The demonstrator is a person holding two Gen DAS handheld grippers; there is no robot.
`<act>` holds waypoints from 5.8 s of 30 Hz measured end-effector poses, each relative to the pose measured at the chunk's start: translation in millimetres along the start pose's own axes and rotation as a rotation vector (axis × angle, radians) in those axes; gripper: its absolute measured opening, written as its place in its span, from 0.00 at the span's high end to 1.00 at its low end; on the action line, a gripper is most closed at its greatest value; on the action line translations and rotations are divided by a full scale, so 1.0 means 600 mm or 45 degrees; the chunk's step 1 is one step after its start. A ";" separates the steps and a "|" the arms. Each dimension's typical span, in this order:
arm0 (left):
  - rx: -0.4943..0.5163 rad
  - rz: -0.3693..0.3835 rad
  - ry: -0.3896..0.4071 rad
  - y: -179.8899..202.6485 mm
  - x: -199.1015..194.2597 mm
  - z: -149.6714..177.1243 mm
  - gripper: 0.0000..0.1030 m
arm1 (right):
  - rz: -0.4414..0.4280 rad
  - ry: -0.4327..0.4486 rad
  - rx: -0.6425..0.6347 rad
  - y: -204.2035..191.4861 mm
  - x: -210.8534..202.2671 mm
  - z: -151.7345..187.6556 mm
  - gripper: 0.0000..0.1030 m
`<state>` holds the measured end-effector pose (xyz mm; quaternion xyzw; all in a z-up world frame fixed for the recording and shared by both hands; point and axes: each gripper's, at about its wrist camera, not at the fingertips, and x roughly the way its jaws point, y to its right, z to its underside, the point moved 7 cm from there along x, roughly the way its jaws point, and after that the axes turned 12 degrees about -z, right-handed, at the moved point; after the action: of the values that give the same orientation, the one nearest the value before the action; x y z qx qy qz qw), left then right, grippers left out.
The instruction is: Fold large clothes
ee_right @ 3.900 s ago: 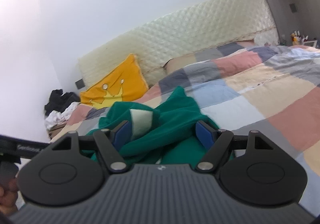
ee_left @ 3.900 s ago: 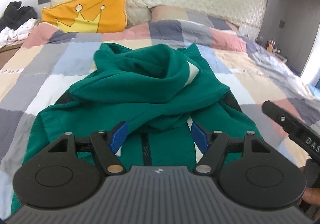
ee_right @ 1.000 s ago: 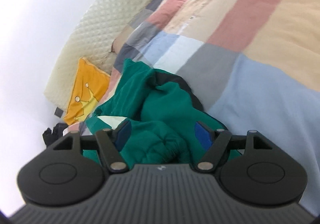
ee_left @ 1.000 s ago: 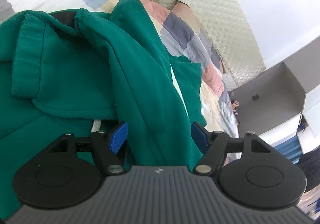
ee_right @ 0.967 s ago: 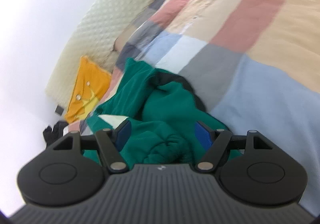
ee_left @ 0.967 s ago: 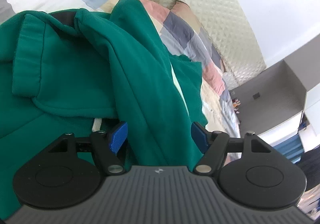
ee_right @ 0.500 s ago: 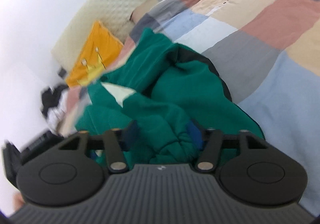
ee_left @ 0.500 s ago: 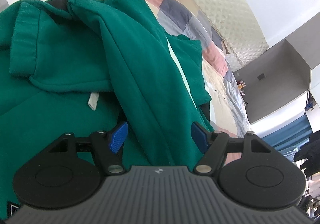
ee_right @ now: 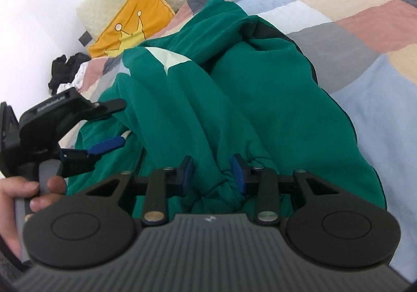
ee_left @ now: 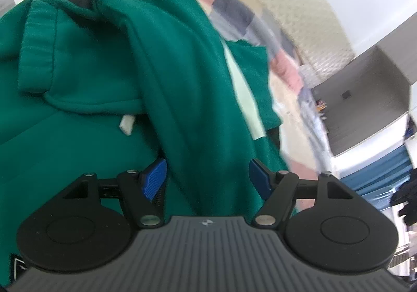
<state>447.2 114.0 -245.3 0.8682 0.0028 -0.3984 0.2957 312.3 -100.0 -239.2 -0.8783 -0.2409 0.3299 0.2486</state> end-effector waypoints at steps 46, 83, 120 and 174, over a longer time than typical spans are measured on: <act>-0.139 0.150 0.093 -0.002 0.007 -0.070 0.31 | -0.431 0.147 0.024 -0.051 0.033 -0.113 0.94; -0.431 -0.041 0.246 -0.164 0.021 -0.213 0.27 | -0.046 0.139 0.242 0.059 0.066 -0.104 0.92; -0.663 -0.157 0.329 -0.304 0.112 -0.319 0.94 | -0.108 0.089 0.125 0.031 0.122 -0.100 0.73; 0.150 -0.533 0.264 -0.257 -0.450 -0.114 0.35 | 0.152 0.193 0.160 0.060 -0.130 -0.060 0.15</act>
<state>272.8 338.7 -102.1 0.9008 0.1899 -0.3591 0.1538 294.9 -183.1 -200.9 -0.8961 -0.1475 0.2914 0.3006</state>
